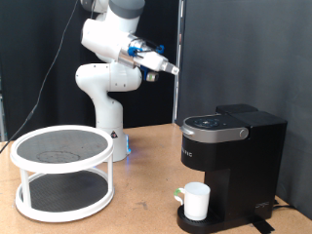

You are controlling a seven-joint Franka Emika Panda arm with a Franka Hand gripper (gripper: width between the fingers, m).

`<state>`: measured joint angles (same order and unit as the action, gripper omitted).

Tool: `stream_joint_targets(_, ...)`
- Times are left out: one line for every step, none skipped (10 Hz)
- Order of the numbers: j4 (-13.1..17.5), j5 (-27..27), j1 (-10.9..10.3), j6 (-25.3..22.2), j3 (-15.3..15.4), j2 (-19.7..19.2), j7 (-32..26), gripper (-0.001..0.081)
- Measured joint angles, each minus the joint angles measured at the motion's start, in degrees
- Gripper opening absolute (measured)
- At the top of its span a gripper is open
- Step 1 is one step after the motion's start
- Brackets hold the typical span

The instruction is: Make a cup of coffee with the keurig machine

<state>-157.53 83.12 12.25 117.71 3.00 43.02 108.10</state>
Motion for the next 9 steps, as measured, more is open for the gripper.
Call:
stream_joint_targets(-0.1,-0.1,0.0,0.0,0.0,-0.2,-0.3,0.0734)
stream_joint_targets(0.2,1.2,0.0,1.2,0.5,-0.3,-1.7,0.0734)
stream_joint_targets(1.1,3.1,0.0,3.2,1.7,-0.7,-3.4,0.0734)
stream_joint_targets(2.8,3.5,0.0,5.3,3.3,-1.4,-4.1,0.0734)
stream_joint_targets(4.7,1.9,0.0,7.8,5.1,-2.1,-4.5,0.0734)
stream_joint_targets(6.6,-3.2,0.3,9.6,7.2,-3.1,-4.1,0.0734)
stream_joint_targets(8.8,-9.9,1.0,9.6,9.0,-4.3,-1.6,0.0734)
stream_joint_targets(11.5,-17.8,1.7,6.6,10.1,-5.8,2.6,0.0734)
stream_joint_targets(15.0,-26.1,2.4,1.8,11.0,-7.8,7.0,0.0734)
